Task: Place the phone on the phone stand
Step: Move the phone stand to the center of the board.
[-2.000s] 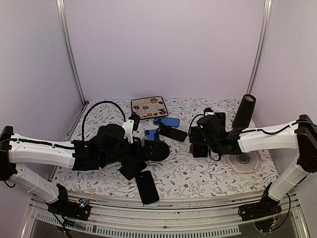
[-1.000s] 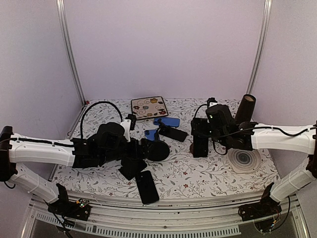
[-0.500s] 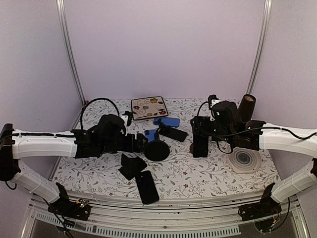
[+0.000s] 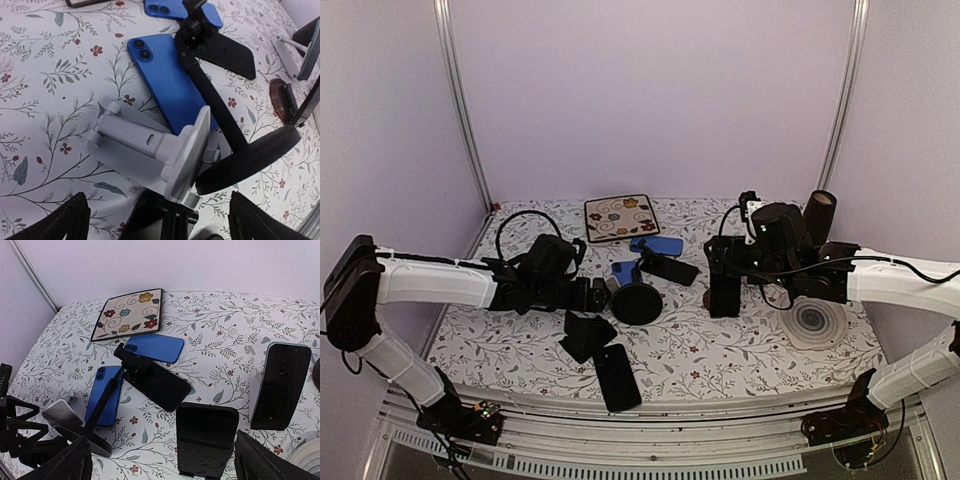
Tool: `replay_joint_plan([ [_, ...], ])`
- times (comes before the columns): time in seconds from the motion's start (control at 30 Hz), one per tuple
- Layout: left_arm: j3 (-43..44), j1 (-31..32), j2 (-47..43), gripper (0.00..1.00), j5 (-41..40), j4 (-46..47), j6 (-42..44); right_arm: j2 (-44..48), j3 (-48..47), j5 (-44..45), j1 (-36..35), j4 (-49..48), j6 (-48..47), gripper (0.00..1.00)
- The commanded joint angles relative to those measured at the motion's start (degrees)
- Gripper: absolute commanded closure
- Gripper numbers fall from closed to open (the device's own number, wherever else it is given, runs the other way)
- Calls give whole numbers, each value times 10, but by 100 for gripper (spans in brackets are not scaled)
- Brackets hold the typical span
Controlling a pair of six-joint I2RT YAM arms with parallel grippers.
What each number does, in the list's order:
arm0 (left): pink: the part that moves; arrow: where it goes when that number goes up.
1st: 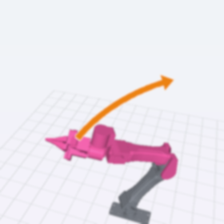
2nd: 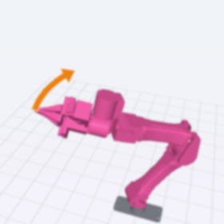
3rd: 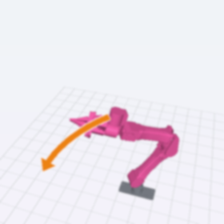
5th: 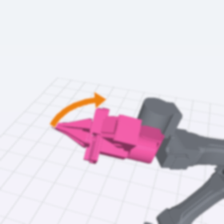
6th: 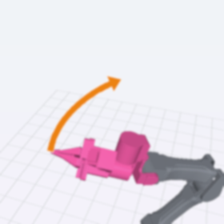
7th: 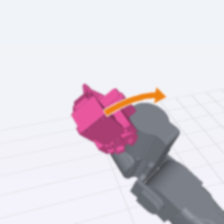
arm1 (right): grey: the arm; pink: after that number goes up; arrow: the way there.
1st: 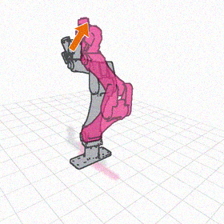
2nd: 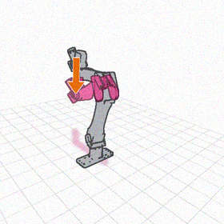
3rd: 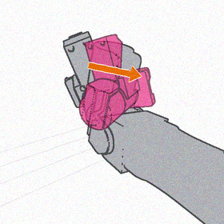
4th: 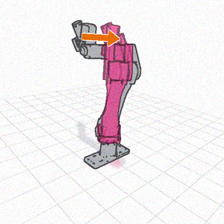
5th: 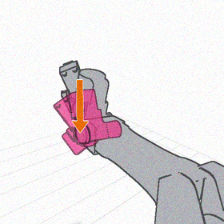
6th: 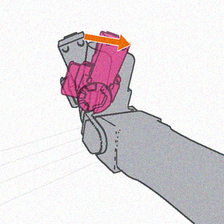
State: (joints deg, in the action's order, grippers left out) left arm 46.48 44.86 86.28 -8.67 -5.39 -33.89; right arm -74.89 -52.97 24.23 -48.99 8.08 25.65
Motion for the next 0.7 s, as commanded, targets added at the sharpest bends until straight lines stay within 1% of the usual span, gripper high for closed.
replay_joint_plan([
  [0.0, 13, -24, 33, 3, 6, 4, 9, 15, -3, -12, 3, 5, -6, 1],
  [0.23, 28, -42, 83, 4, -12, 0, 4, 23, 2, -13, 4, 11, -8, 1],
  [0.43, 29, -67, 100, 3, -45, -11, -11, 32, 10, -13, 5, 14, -9, 1],
  [0.67, 31, -111, 110, 3, -50, -11, -3, 36, 13, -16, 6, 17, -8, 1],
])
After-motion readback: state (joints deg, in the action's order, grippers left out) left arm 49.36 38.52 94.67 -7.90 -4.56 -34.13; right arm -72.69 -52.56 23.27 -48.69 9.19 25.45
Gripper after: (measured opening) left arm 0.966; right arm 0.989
